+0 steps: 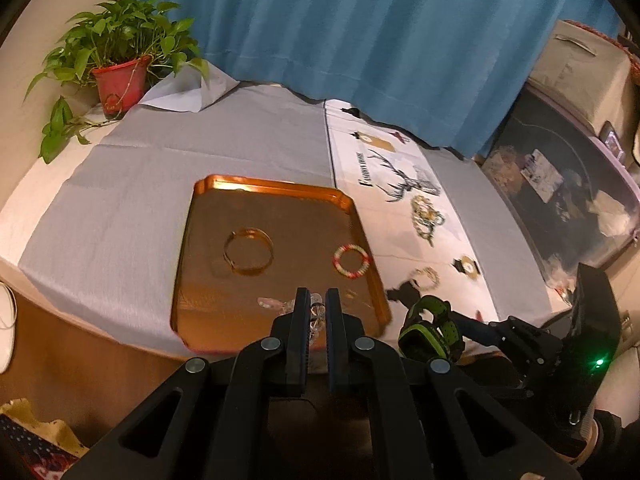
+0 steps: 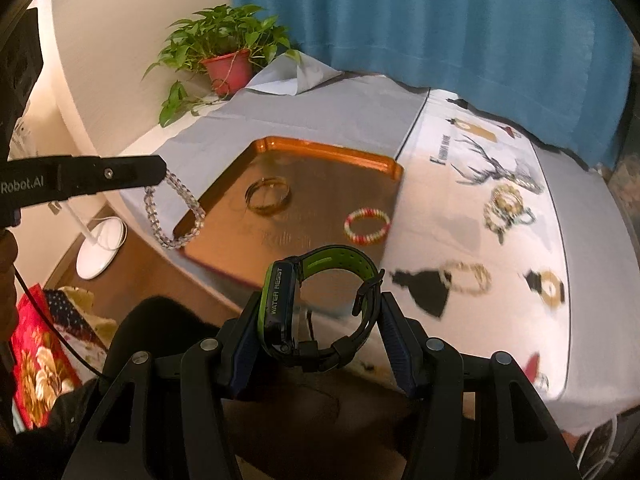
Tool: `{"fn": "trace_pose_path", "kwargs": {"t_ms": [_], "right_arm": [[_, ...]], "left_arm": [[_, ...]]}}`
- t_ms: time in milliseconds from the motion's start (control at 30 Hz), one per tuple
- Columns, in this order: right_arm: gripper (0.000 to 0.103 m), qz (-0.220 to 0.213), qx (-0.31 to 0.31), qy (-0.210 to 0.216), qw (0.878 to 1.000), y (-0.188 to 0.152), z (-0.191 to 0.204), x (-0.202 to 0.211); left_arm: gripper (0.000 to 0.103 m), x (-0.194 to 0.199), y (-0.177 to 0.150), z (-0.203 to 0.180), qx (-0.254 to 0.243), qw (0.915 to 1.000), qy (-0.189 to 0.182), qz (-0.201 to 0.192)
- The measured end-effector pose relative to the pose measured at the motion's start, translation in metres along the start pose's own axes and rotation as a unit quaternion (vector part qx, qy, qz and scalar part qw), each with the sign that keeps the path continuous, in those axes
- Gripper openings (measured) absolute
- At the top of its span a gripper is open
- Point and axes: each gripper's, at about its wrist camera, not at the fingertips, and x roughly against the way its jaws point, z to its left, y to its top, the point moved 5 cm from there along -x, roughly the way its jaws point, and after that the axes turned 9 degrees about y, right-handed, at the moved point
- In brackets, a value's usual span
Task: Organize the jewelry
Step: 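Carry the watch with the right tool while the left tool carries the pearl bracelet to the tray, then open both tools to drop the watch and pearl bracelet into the tray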
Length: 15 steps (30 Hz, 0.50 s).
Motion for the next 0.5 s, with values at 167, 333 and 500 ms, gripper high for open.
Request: {"fn": "trace_pose_path", "kwargs": {"t_ms": [167, 333, 500], "right_arm": [[0.057, -0.001, 0.002, 0.004, 1.000, 0.028, -0.007, -0.028], [0.057, -0.001, 0.006, 0.003, 1.000, 0.052, -0.013, -0.055], [0.057, 0.005, 0.008, 0.004, 1.000, 0.066, -0.017, -0.079]], "left_arm": [[0.005, -0.029, 0.019, 0.007, -0.005, 0.9998, 0.017, 0.005], [0.005, -0.054, 0.037, 0.014, -0.012, 0.9995, 0.030, 0.004], [0.005, -0.079, 0.050, 0.022, -0.018, 0.9987, 0.047, 0.008]]}}
